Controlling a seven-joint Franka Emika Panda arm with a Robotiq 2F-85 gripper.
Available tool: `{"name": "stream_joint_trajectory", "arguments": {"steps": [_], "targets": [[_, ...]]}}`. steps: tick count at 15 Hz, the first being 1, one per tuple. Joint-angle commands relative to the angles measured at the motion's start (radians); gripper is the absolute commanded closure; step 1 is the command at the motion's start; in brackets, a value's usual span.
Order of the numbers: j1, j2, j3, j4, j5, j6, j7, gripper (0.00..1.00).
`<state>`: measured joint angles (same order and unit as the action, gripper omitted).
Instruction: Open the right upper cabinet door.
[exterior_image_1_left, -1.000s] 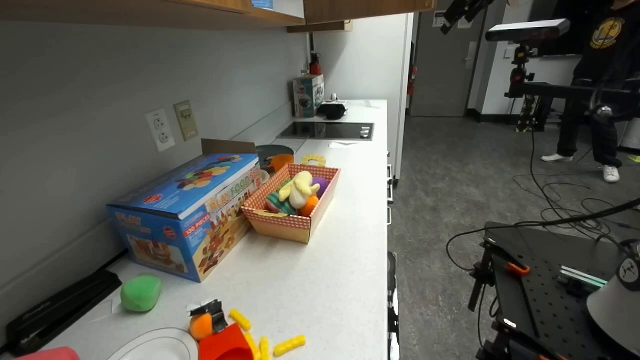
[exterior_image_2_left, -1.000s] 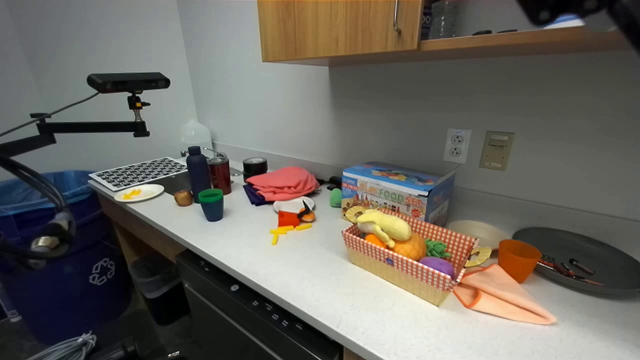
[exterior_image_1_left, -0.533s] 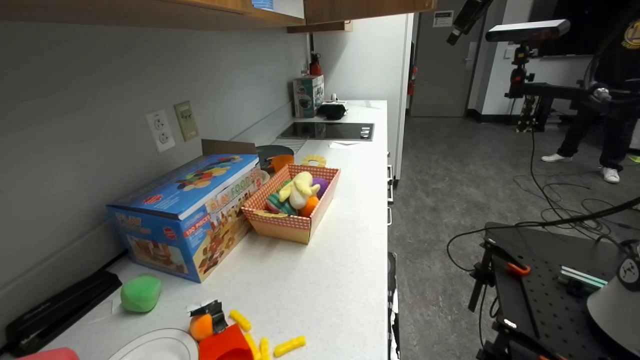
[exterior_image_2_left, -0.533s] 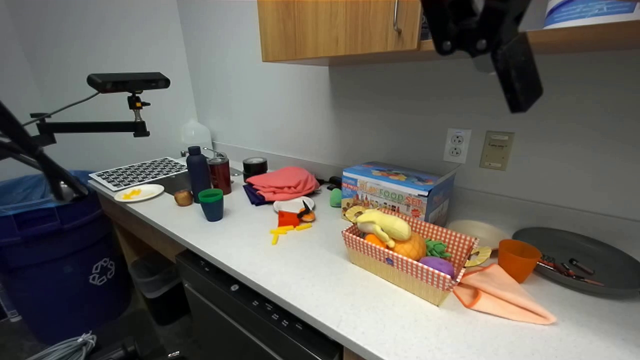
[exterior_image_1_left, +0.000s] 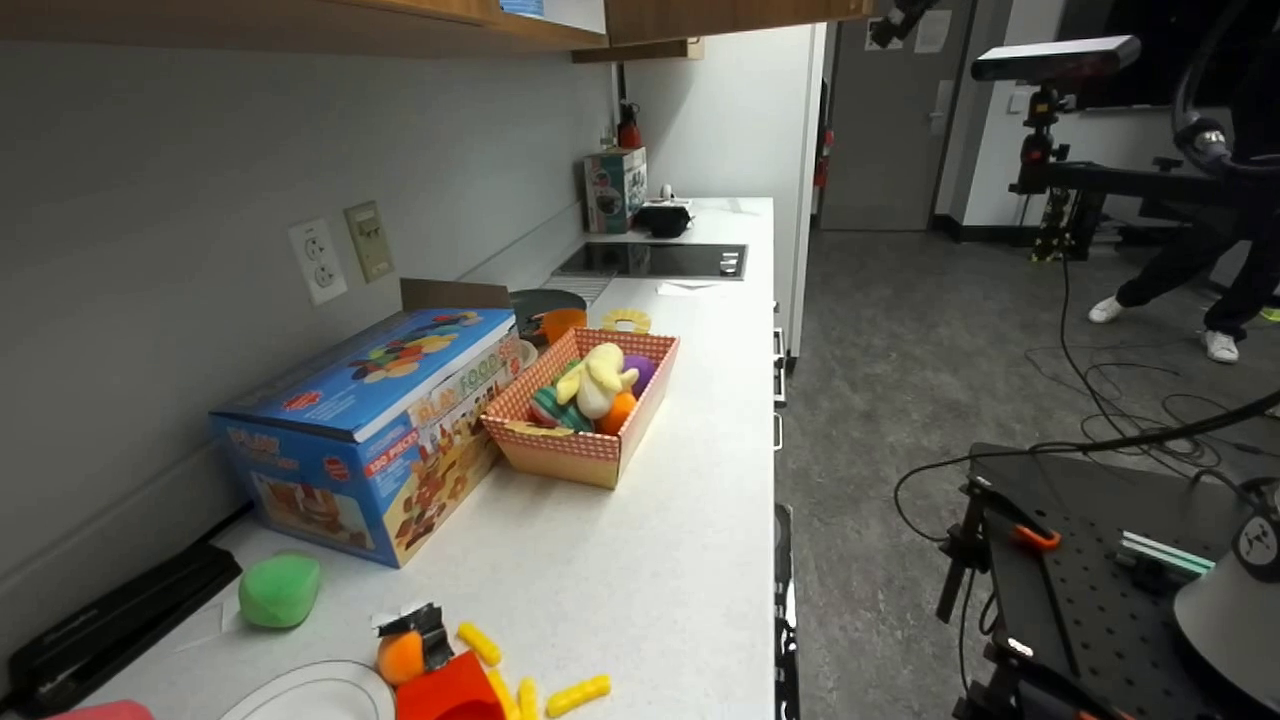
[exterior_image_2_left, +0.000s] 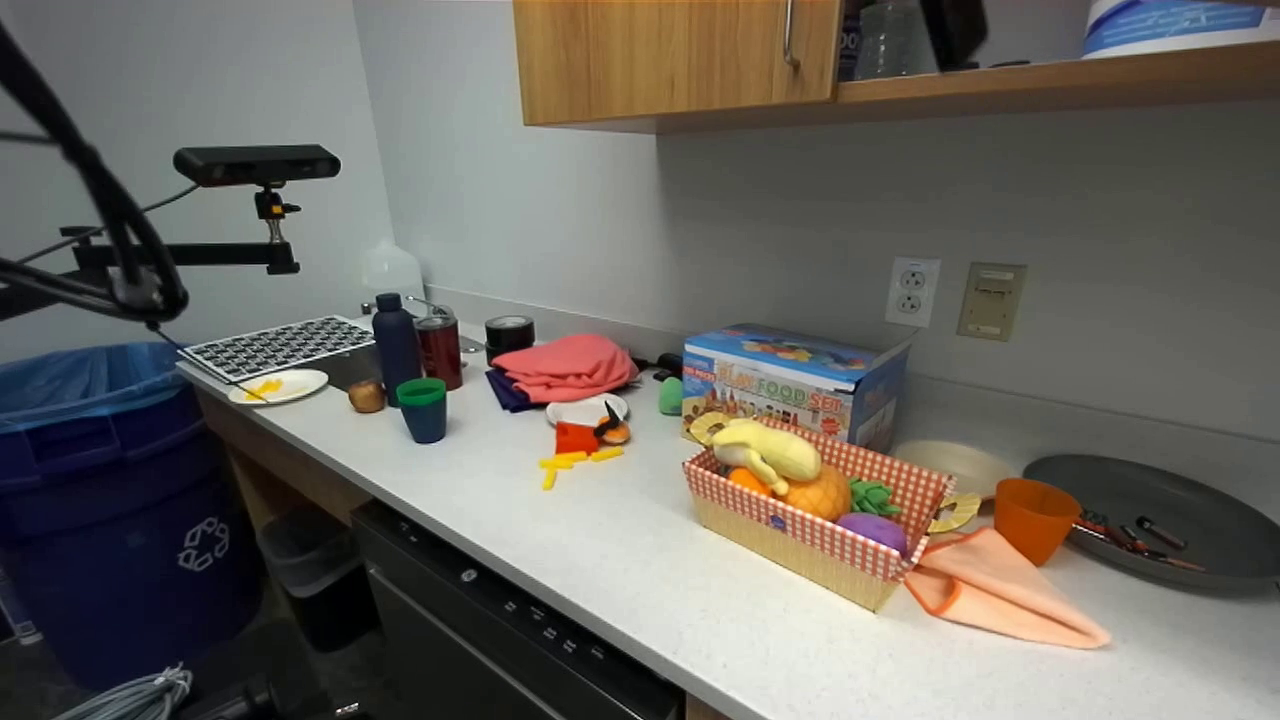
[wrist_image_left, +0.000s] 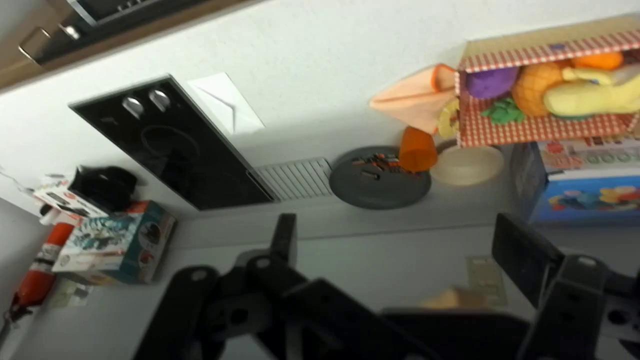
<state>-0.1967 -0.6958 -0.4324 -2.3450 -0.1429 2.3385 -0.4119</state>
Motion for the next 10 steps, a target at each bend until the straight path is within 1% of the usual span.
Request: {"name": "stream_joint_trajectory", "arguments": {"steps": [1,2,4,5,7,10], "targets": [[0.084,0.005,0.098,0.125,0.097,-0.034,0.071,0.0],[0.097,0.016,0.137,0.163,0.111,-0.022,0.105,0.0],[0.085,0.042,0.181,0.207,0.096,0.008,0.169,0.0],[0.092,0.051,0.191,0.231,0.1,0.01,0.19,0.0],[0.083,0.061,0.216,0.258,0.088,0.031,0.231,0.0],[0.053,0.063,0.238,0.298,0.071,0.06,0.295,0.0]]}}
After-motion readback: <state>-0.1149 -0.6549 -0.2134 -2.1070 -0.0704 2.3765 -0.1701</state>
